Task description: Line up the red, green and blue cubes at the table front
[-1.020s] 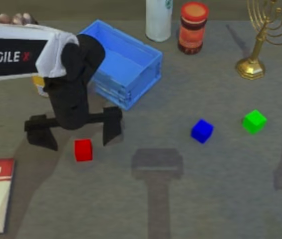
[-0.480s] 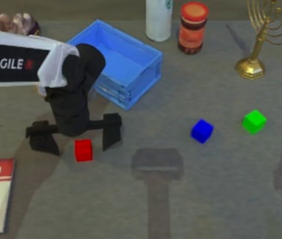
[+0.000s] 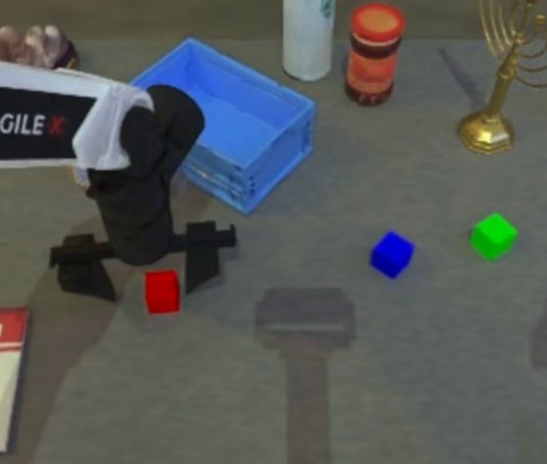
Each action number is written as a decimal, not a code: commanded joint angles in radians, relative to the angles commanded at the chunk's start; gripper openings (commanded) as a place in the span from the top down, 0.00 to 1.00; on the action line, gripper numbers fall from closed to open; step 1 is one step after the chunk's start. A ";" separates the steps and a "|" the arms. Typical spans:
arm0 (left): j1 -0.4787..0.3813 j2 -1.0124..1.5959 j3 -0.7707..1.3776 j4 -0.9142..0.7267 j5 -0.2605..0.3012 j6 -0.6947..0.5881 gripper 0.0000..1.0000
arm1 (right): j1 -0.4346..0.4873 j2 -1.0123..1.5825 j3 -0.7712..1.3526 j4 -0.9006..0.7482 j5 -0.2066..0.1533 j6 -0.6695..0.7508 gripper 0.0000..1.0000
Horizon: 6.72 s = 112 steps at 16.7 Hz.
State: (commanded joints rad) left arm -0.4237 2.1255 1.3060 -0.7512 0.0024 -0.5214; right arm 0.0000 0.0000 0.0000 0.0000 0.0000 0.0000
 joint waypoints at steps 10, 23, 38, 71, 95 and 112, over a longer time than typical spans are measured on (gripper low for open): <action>0.000 0.000 0.000 0.000 0.000 0.000 1.00 | 0.000 0.000 0.000 0.000 0.000 0.000 0.00; 0.021 -0.151 0.161 -0.278 -0.020 0.014 1.00 | 0.000 0.000 0.000 0.000 0.000 0.000 0.00; -0.308 -0.369 -0.044 -0.296 -0.028 -0.215 1.00 | 0.000 0.000 0.000 0.000 0.000 0.000 0.00; -0.310 -0.273 -0.222 -0.021 -0.028 -0.215 0.00 | 0.000 0.000 0.000 0.000 0.000 0.000 0.00; -0.288 -0.407 -0.085 -0.273 -0.029 -0.216 0.00 | 0.004 0.030 0.030 -0.020 0.000 -0.006 0.00; 0.247 -1.544 -1.040 0.354 -0.033 0.237 0.00 | 0.168 1.598 1.268 -0.858 0.000 -0.260 0.00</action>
State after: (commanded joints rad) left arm -0.1767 0.5820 0.2661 -0.3973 -0.0307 -0.2840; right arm 0.1679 1.5983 1.2677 -0.8584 0.0000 -0.2599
